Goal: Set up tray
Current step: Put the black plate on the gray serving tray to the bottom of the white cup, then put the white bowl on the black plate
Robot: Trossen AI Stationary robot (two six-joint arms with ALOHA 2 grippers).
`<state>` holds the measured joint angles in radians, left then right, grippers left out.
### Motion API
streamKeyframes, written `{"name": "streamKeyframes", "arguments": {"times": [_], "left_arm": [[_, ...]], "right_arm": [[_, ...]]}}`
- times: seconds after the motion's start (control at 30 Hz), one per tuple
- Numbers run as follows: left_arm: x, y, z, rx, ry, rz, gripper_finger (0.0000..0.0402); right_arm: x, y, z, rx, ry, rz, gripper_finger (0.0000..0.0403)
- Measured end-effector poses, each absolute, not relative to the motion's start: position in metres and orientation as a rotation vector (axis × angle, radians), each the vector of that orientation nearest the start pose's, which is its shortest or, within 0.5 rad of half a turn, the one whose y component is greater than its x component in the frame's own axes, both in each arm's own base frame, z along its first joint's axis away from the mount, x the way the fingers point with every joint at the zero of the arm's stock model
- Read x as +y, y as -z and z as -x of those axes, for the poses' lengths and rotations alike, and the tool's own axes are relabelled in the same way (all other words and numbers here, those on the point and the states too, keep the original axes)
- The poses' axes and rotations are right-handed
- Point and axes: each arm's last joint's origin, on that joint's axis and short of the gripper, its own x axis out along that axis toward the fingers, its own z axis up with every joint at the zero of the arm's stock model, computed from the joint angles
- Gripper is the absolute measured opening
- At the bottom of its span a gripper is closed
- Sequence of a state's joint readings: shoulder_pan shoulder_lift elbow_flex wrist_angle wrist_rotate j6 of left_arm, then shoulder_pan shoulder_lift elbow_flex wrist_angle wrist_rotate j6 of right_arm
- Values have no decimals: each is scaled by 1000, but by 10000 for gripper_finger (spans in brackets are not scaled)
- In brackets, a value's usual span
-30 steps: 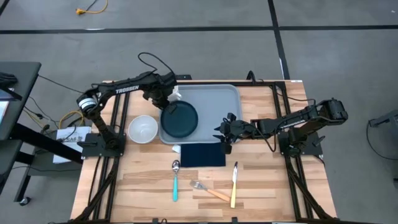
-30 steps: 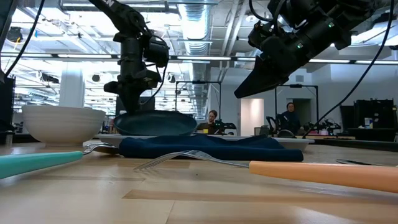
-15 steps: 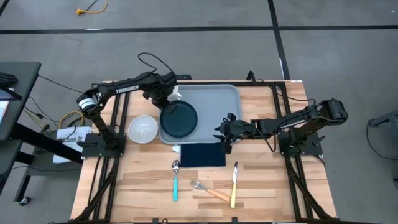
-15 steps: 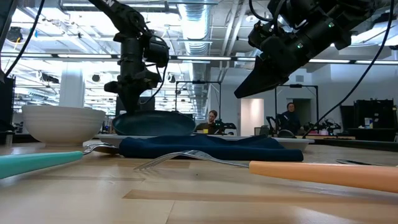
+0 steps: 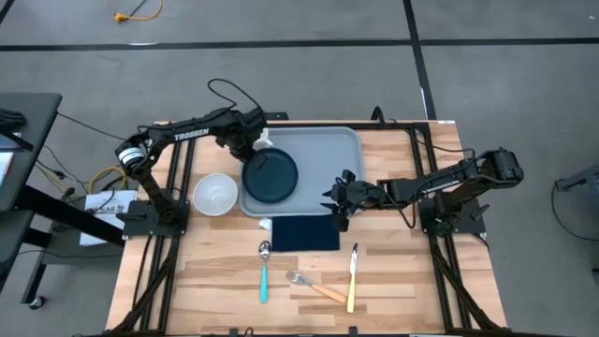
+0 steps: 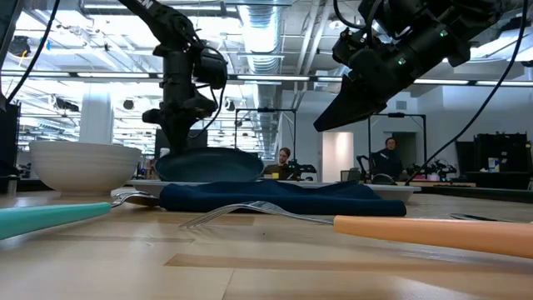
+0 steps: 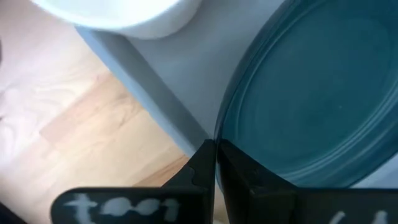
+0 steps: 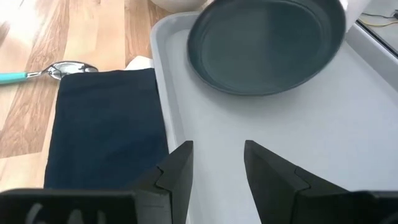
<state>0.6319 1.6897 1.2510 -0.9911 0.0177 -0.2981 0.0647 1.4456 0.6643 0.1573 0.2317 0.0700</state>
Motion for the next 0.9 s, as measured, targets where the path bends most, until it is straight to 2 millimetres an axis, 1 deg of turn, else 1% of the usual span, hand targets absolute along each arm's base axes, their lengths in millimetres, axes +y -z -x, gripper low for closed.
{"name": "streamKeyframes", "arguments": {"times": [0.5, 0.9], "left_arm": [[185, -221, -253, 1293, -701, 687, 4], [185, -221, -253, 1292, -702, 685, 67]], "right_arm": [[11, -179, -281, 612, 183, 24, 134], [12, -179, -281, 612, 183, 24, 134]]}}
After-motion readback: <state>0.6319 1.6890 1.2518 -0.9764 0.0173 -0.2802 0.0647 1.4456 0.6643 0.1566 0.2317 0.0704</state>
